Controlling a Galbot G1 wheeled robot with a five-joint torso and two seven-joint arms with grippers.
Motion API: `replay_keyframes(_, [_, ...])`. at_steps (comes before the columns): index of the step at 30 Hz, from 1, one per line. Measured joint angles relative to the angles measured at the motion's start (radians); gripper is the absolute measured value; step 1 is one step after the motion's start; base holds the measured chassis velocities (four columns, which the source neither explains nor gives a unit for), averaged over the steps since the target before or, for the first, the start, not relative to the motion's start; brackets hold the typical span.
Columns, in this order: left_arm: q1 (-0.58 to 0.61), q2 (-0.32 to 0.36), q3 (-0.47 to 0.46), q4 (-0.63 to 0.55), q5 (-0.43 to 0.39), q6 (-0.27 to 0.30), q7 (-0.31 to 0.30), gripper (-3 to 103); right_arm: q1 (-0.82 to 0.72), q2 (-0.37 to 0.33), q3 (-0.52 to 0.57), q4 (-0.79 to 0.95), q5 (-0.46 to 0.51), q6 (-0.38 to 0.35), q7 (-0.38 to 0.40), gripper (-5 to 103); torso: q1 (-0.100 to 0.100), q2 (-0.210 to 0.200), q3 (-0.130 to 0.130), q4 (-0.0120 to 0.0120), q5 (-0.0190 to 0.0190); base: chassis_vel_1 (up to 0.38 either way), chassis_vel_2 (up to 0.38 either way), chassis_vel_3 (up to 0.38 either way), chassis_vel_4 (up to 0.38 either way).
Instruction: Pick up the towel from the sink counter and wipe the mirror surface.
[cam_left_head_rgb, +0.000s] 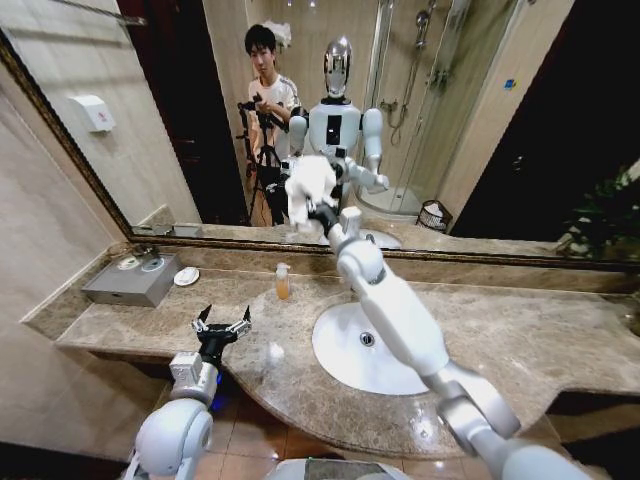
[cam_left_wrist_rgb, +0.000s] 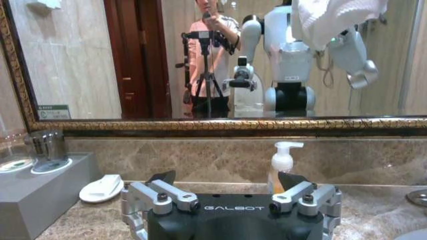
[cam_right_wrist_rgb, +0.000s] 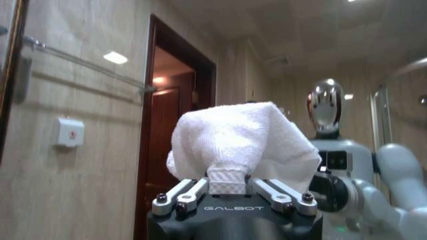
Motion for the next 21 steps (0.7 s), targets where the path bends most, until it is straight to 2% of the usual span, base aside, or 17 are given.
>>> replay_keyframes(3, [0.0,0.0,0.0,0.0,0.0,0.0,0.0,100,-0.024,-0.012,-0.003,0.001,-0.004,0.002,-0.003,13,0.0,0.0,0.0,0.0,0.0,0.0,0.0,0.0,0.0])
replay_keyframes(9, [0.0,0.0,0.0,0.0,0.0,0.0,0.0,100,-0.176,-0.06,-0.016,0.019,-0.041,0.043,-0.014,13,0.0,0.0,0.0,-0.0002,0.0004,0.0,0.0,0.0,0.0])
replay_keyframes(13, [0.0,0.0,0.0,0.0,0.0,0.0,0.0,100,-0.258,-0.095,0.001,0.098,-0.041,0.045,-0.009,13,0.0,0.0,0.0,0.0001,0.0003,0.0,0.0,0.0,0.0])
replay_keyframes(16, [0.0,0.0,0.0,0.0,0.0,0.0,0.0,100,-0.392,-0.155,0.054,0.257,-0.011,0.011,-0.008,13,0.0,0.0,0.0,0.0,0.0002,0.0,0.0,0.0,0.0])
replay_keyframes(17, [0.0,0.0,0.0,0.0,0.0,0.0,0.0,100,-0.392,-0.155,0.054,0.257,-0.011,0.011,-0.008,13,0.0,0.0,0.0,0.0,0.0002,0.0,0.0,0.0,0.0])
replay_keyframes(20, [0.0,0.0,0.0,0.0,0.0,0.0,0.0,100,-0.576,-0.2,0.129,0.409,-0.016,0.009,-0.032,13,0.0,0.0,0.0,-0.0004,0.0005,0.0,0.0,0.0,0.0])
replay_keyframes(21, [0.0,0.0,0.0,0.0,0.0,0.0,0.0,100,-0.576,-0.2,0.129,0.409,-0.016,0.009,-0.032,13,0.0,0.0,0.0,-0.0004,0.0005,0.0,0.0,0.0,0.0])
